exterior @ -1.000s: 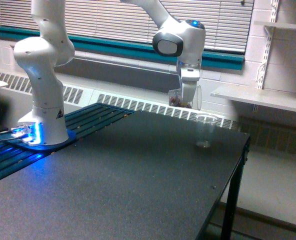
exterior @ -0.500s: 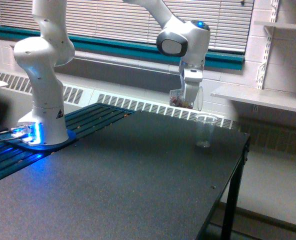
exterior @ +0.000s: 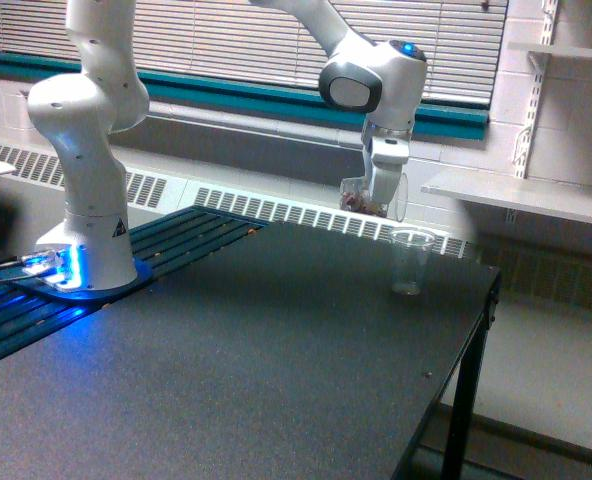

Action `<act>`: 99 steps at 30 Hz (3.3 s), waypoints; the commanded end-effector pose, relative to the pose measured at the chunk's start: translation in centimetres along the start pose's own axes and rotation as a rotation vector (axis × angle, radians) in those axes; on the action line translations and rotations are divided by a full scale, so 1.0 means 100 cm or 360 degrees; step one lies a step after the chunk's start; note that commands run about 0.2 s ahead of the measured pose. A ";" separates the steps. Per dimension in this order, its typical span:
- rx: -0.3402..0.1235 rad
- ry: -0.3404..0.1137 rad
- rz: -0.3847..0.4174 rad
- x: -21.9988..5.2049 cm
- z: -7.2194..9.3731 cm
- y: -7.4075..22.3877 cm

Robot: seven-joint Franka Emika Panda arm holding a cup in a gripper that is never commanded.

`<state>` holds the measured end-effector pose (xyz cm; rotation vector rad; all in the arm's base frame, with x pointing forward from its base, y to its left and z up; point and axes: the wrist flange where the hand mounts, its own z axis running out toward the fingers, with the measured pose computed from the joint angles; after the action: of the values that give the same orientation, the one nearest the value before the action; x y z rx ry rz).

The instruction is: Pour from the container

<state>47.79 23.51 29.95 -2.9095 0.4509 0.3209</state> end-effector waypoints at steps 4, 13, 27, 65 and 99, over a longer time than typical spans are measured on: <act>-0.0042 -0.0062 -0.0009 -0.001 -0.006 -0.003; -0.0062 -0.0083 -0.0018 0.004 -0.008 -0.003; -0.0084 -0.0120 -0.0031 0.009 -0.008 -0.006; -0.0162 -0.0230 -0.0089 0.004 -0.021 -0.012; -0.0162 -0.0211 -0.0118 0.014 -0.023 -0.026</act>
<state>50.21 24.41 31.68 -2.9679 0.3313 0.5557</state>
